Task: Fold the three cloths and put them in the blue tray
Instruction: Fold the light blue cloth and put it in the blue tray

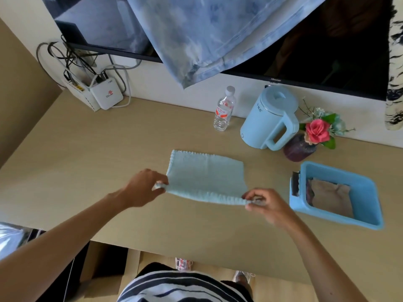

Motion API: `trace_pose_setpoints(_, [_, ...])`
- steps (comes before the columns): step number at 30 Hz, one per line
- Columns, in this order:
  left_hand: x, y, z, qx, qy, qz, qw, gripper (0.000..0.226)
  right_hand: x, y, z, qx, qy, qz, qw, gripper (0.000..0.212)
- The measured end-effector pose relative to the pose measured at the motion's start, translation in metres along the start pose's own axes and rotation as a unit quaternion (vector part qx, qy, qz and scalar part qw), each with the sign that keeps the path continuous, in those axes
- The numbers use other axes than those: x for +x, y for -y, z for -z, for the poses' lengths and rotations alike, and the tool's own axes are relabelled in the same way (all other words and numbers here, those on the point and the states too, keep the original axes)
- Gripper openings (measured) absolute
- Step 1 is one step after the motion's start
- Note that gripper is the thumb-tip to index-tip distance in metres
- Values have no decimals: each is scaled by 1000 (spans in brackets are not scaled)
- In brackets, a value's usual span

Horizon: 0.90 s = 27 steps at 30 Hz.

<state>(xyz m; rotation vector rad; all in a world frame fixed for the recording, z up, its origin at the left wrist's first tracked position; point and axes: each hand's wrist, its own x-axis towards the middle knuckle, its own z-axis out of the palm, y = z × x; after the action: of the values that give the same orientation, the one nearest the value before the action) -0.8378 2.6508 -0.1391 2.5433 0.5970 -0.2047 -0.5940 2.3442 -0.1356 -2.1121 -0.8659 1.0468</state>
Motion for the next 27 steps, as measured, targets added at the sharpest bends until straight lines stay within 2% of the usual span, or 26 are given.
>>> trace_pose_setpoints(3, [-9, 11, -24, 2, 65, 13, 998, 19, -6, -24, -25, -40, 71, -61, 995, 12])
trace_pose_setpoints(7, [-13, 15, -40, -26, 98, 27, 994, 18, -7, -44, -44, -43, 98, -86, 991, 6])
trace_pose_setpoints(12, [-5, 19, -46, -75, 77, 61, 992, 8, 10, -54, -50, -21, 43, -82, 995, 4])
trace_pose_setpoints(19, [27, 22, -53, -120, -1, 119, 986, 20, 54, -55, -42, -17, -56, -63, 996, 13])
trace_pose_setpoints(21, [38, 22, -54, -122, -25, 126, 984, 13, 69, -55, -41, -19, -72, -69, 995, 13])
trace_pose_setpoints(27, [65, 30, -63, -115, -54, 144, 981, 13, 101, -56, -41, -51, -85, -71, 992, 17])
